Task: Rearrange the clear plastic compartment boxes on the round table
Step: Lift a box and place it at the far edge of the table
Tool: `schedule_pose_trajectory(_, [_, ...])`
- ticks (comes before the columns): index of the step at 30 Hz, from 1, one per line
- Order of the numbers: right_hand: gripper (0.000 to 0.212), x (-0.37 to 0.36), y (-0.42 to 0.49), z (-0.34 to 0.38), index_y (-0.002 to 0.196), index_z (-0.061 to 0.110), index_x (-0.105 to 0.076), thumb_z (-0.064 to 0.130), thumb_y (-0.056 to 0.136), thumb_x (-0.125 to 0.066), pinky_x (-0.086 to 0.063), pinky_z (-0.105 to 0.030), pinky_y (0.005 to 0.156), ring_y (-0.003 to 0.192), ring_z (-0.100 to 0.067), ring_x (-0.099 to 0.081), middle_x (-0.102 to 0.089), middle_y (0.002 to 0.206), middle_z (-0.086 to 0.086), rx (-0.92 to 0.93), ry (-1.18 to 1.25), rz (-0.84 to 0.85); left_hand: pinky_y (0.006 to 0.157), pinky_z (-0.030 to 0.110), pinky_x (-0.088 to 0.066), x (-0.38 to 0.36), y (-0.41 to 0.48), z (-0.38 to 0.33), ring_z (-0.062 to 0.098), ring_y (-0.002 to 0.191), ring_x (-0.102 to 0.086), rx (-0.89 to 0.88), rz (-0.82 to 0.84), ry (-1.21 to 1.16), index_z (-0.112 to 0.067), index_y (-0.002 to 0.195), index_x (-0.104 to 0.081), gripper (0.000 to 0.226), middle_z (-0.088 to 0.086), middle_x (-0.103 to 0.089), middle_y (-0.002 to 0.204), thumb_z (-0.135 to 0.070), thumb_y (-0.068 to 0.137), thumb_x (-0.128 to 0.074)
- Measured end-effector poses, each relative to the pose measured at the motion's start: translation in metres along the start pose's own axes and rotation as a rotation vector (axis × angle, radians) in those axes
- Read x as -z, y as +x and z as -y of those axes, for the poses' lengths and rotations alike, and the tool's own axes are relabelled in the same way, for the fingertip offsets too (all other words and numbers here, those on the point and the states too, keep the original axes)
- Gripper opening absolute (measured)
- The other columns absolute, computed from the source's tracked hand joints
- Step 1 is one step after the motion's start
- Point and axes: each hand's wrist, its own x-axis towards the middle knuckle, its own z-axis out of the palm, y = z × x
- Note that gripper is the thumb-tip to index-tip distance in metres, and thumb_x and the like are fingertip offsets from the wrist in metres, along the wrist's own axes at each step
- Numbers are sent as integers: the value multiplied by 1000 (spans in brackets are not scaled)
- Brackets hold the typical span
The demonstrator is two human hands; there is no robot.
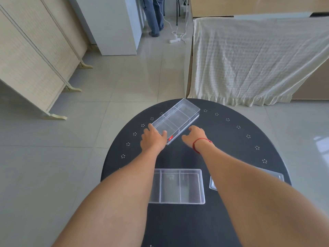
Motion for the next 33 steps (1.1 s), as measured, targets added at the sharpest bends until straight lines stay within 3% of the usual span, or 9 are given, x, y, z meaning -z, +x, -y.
schedule_pose_trajectory(4, [50,-3,27,2,134,9,-46,32,90,-54,-48,-44,100,118,-37,-56,-52,134,-16,-54,63,-45,99,49,-46,-11,30,-7,35,128,-50,97,90,-109,-9,150,-18,81,14,-45,145,-54,90,-48])
schedule_pose_trajectory(9, [58,-7,48,0,144,8,-32,42,98,-39,-37,-49,104,132,-38,-44,-41,146,-16,-127,126,-148,103,47,-43,-16,47,-10,32,132,-46,74,146,-204,-18,155,6,84,10,-41,149,-41,93,-46])
schedule_pose_trajectory(12, [64,-9,55,0,150,8,-23,44,99,-33,-34,-48,107,136,-38,-41,-35,152,-16,-155,218,-213,96,49,-50,-11,55,-12,32,120,-55,56,161,-245,-29,154,8,84,9,-48,140,-34,88,-44])
schedule_pose_trajectory(18, [71,-10,58,1,156,10,-9,46,99,-33,-30,-47,111,142,-36,-34,-21,161,-14,-147,318,-310,92,49,-53,-10,61,-2,33,114,-62,57,190,-364,-43,150,4,83,7,-53,135,-33,79,-38])
schedule_pose_trajectory(21, [73,-7,61,-3,154,11,-17,51,96,-37,-29,-48,113,143,-36,-32,-29,157,-15,-140,282,-229,94,46,-52,-4,51,1,30,115,-60,51,183,-388,-39,151,-4,80,4,-48,141,-26,83,-45])
schedule_pose_trajectory(24, [81,-3,56,-9,152,14,-26,65,90,-35,-33,-49,109,140,-36,-35,-36,152,-15,-214,183,-164,102,40,-43,-4,45,7,24,132,-45,48,205,-402,-31,153,-7,83,1,-34,153,-23,84,-52])
schedule_pose_trajectory(26, [87,-2,51,-12,149,14,-32,73,85,-31,-35,-48,108,136,-36,-41,-40,148,-14,-271,149,-121,107,42,-36,-6,47,11,25,140,-36,94,205,-407,-22,154,-9,82,3,-29,157,-33,86,-54])
schedule_pose_trajectory(29, [88,-1,45,-14,141,10,-44,75,84,-26,-40,-46,106,128,-35,-50,-51,140,-14,-292,126,-95,108,44,-38,-9,48,10,29,138,-37,164,164,-348,-9,148,-29,79,9,-38,150,-54,87,-51])
schedule_pose_trajectory(33, [85,6,42,-14,138,6,-48,72,85,-35,-43,-44,105,122,-35,-55,-56,136,-14,-325,198,-94,102,41,-42,-7,47,9,29,136,-40,167,149,-266,-9,144,-39,75,9,-46,145,-57,87,-50])
